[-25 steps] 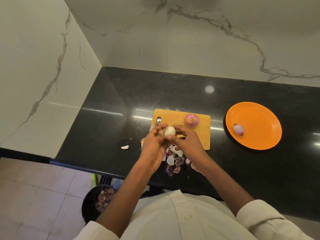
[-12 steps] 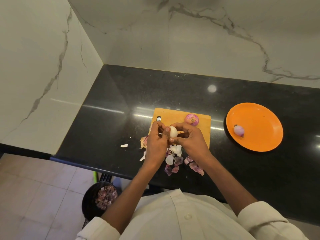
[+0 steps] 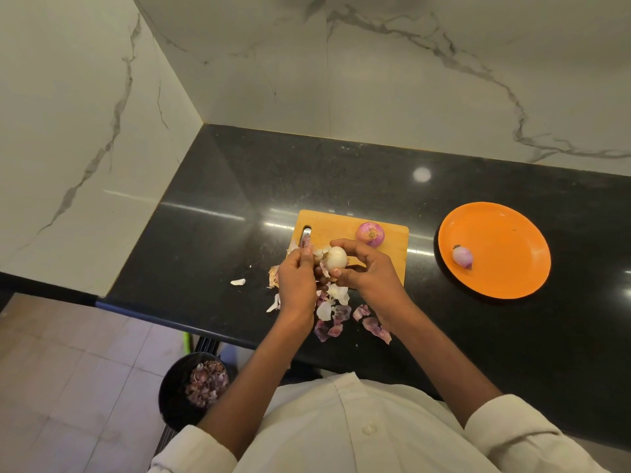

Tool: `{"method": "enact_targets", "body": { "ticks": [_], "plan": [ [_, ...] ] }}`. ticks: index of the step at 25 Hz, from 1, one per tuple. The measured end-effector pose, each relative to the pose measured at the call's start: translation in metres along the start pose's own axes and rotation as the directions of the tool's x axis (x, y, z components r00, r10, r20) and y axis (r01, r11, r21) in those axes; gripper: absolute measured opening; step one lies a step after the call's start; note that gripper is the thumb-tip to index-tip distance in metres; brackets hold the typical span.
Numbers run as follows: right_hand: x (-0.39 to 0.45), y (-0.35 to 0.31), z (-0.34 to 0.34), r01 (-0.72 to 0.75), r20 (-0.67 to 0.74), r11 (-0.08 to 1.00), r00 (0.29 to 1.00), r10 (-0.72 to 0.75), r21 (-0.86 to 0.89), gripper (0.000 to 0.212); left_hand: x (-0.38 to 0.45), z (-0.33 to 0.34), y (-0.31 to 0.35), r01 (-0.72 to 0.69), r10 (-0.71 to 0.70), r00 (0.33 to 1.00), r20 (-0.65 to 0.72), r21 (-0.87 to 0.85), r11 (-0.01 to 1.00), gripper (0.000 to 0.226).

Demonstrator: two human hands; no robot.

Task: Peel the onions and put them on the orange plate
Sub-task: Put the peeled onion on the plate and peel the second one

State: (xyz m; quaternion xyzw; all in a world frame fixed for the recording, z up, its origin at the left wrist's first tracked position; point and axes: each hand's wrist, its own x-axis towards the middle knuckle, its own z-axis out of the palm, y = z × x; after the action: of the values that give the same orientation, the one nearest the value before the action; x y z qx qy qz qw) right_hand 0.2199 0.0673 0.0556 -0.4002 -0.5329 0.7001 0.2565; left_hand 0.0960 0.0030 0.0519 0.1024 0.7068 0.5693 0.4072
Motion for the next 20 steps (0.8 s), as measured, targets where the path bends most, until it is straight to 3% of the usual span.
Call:
{"method": "enact_targets", "body": {
  "ticks": [2, 5, 11, 17, 20],
  "plan": [
    [-0.001, -0.001, -0.006, -0.032, -0.023, 0.999, 0.999, 0.032, -0.015, 0.05, 0.0, -0.005, -0.006, -0.091, 0.096, 0.995, -0.021, 0.179, 0.98, 0.016],
    [0.0, -0.004, -0.014, -0.114, -0.032, 0.992, 0.993, 0.115, 0.046, 0.042, -0.004, -0.008, -0.009, -0.247, 0.245, 0.968, 0.053, 0.375, 0.893, 0.019],
    [-0.006, -0.012, -0.009, -0.337, 0.102, 0.888, 0.941, 0.322, 0.312, 0.027, -0.014, -0.009, -0.001, -0.364, 0.34, 0.931, 0.137, 0.24, 0.9, 0.013],
    [-0.011, -0.019, 0.014, -0.339, 0.054, 0.898, 0.94, 0.338, 0.281, 0.034, -0.007, -0.01, 0.006, -0.501, 0.433, 0.852, 0.293, 0.22, 0.837, 0.008],
    [-0.011, -0.032, 0.028, -0.29, 0.012, 0.92, 0.955, 0.297, 0.265, 0.036, -0.002, -0.011, 0.012, -0.475, 0.419, 0.865, 0.276, 0.18, 0.861, 0.015]
  ]
}}
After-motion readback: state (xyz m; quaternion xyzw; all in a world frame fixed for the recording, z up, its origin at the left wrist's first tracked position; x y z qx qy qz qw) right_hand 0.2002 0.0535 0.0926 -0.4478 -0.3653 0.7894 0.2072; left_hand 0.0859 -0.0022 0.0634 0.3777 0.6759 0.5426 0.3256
